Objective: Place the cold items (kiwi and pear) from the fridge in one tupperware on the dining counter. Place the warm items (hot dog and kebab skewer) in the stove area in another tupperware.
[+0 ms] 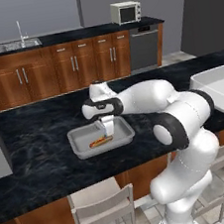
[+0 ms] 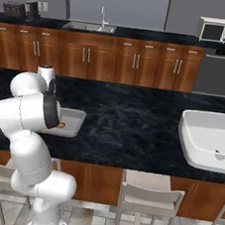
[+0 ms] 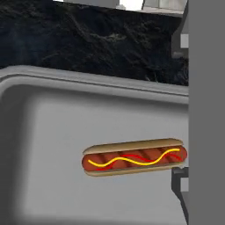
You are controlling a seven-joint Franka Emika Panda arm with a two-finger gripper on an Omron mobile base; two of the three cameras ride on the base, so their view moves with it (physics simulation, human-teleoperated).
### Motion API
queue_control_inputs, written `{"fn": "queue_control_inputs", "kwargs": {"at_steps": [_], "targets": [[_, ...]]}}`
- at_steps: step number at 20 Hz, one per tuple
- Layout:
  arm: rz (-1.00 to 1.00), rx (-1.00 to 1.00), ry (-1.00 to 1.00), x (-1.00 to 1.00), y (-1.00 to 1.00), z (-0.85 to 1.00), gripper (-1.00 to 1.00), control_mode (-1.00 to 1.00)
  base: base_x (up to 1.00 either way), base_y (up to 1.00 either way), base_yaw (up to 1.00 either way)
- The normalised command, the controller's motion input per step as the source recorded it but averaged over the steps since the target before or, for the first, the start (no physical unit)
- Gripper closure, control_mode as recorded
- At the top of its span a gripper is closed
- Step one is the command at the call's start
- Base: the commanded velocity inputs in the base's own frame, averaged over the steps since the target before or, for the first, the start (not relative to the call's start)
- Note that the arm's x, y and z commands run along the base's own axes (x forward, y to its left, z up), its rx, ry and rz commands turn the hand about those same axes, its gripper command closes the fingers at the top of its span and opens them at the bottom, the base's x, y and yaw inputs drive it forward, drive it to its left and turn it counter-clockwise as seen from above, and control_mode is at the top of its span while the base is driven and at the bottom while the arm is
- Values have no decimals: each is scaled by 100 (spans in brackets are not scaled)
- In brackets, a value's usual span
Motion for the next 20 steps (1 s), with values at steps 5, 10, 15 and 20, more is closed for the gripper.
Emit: {"fn": "queue_control_inputs", "kwargs": {"at_steps": [5,10,15,20], "targets": [[1,-7,-5,-52,-3,68,-100,-100,0,0,0],[10,-14,0,-68,-7,54,-100,-100,0,0,0],[9,-8,0,-80,-21,53,-100,-100,0,0,0],[14,-2,4,-68,-42,52,-100,-100,0,0,0]]}}
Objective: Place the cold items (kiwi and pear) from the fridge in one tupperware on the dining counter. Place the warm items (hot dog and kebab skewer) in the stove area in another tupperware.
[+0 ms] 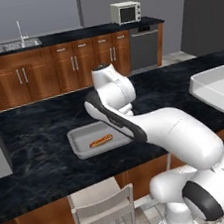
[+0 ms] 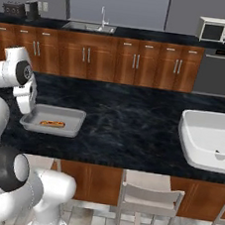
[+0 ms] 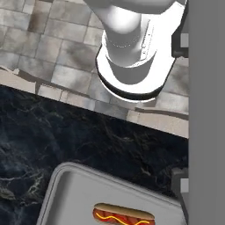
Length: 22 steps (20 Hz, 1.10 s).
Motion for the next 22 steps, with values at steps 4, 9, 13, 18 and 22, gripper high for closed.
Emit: {"fn": "queue_control_inputs", "kwargs": {"at_steps": [4,9,13,18,22], "targets": [[22,-1,8,-61,-45,39,-100,-100,0,0,0],[33,-5,7,-63,-39,25,-100,-100,0,0,0],[38,-6,4,-61,-30,25,-100,-100,0,0,0],[38,0,0,-72,-37,11,-100,-100,0,0,0],[36,-2,0,-74,-27,14,-100,-100,0,0,0]]}}
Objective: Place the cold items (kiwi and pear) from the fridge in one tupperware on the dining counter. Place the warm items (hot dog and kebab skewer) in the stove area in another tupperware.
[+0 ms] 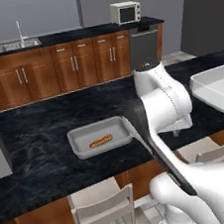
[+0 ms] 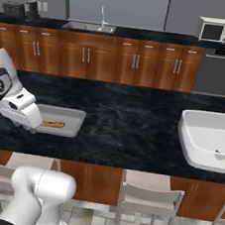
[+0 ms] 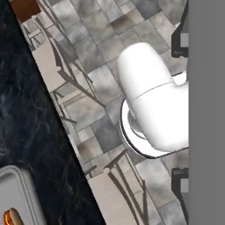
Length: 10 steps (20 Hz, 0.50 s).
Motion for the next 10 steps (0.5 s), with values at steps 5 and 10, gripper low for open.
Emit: {"fn": "queue_control_inputs", "kwargs": {"at_steps": [5,10], "targets": [[30,-1,1,-40,-37,35,-100,-100,0,0,0],[17,0,3,3,-27,23,-100,-100,0,0,0]]}}
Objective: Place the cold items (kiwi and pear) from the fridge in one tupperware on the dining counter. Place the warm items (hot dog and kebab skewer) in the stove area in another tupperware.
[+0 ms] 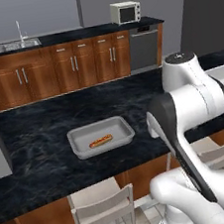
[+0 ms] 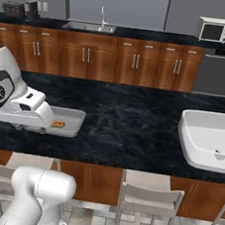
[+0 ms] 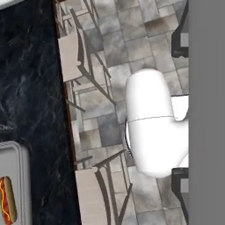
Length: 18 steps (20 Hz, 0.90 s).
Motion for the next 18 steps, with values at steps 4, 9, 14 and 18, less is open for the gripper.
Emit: {"fn": "queue_control_inputs", "kwargs": {"at_steps": [4,9,14,18], "targets": [[0,0,5,0,0,-3,-100,-100,0,0,0],[0,1,5,-11,0,-7,-100,100,-36,4,0],[0,0,0,0,0,0,-100,100,-100,70,4],[0,0,0,0,0,0,-100,100,-88,100,11]]}}
